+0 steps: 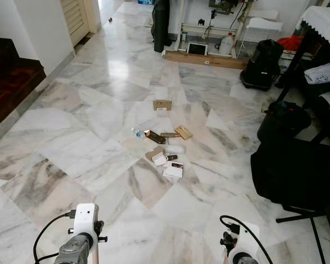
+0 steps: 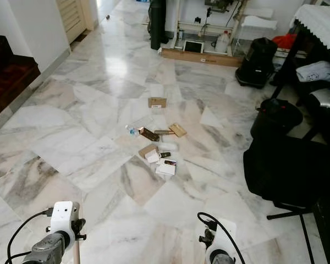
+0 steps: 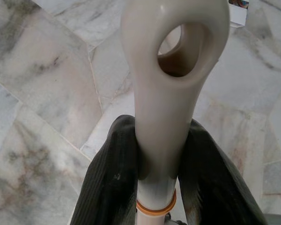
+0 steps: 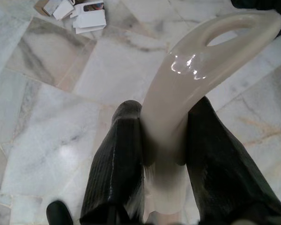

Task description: Sweep floor

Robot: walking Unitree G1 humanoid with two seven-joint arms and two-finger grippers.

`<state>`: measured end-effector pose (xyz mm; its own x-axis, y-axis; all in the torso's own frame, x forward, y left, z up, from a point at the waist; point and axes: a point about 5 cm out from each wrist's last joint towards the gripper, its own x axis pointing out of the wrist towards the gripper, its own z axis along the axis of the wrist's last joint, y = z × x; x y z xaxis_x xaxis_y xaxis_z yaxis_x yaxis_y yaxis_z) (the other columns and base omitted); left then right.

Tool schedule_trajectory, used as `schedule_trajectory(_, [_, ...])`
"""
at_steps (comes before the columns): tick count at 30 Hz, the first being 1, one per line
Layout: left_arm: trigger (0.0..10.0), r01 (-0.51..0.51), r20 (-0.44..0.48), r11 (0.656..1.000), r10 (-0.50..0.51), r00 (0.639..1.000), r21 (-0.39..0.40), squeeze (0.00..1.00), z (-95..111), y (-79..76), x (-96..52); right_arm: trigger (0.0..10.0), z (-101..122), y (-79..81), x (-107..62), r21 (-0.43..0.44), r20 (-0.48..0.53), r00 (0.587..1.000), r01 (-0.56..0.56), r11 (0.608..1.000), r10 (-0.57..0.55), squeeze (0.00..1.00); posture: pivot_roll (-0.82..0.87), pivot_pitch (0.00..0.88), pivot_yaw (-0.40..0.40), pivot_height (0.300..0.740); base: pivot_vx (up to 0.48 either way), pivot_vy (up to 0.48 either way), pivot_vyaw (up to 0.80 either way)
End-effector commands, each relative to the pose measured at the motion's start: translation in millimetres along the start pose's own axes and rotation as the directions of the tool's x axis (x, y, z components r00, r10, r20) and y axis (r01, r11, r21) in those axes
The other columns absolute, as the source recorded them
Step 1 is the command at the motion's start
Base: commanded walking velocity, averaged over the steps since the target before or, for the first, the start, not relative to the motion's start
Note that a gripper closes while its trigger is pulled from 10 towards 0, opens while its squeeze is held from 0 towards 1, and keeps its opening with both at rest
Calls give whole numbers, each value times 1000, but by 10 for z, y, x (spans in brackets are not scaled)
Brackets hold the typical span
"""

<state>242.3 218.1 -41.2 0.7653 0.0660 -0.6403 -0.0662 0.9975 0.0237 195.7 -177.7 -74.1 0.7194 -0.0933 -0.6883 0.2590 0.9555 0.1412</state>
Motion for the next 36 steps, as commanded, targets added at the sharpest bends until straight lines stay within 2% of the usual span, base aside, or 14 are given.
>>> schedule_trajectory(1, [10000,14,-10,999,-14,1000,-34,0,-42,-24,-7,10000,27,41,9,22,16,1000,-14,1000,14,0,108,50,-71,740,270,0,0])
schedule_trajectory(12, [10000,30,-7,1000,-30,1000,-7,0,0,-29,5,10000,20,58,10,32,11,1000,-7,999,7,0,118,42,-42,740,226,0,0])
schedule_trajectory(20, [10000,35,-7,999,-35,999,10,0,41,-11,14,10000,41,70,18,41,18,1000,-2,999,1,0,91,25,-16,740,0,0,0])
schedule_trajectory(24, [10000,54,-3,998,-54,999,31,0,111,-36,37,10000,170,-62,36,50,66,997,33,998,-36,0,47,10,6,740,0,0,0])
schedule_trajectory(36, [10000,78,-8,996,-78,997,52,0,177,-109,64,10000,211,-137,25,72,104,992,67,995,-74,0,-7,3,42,740,60,0,0])
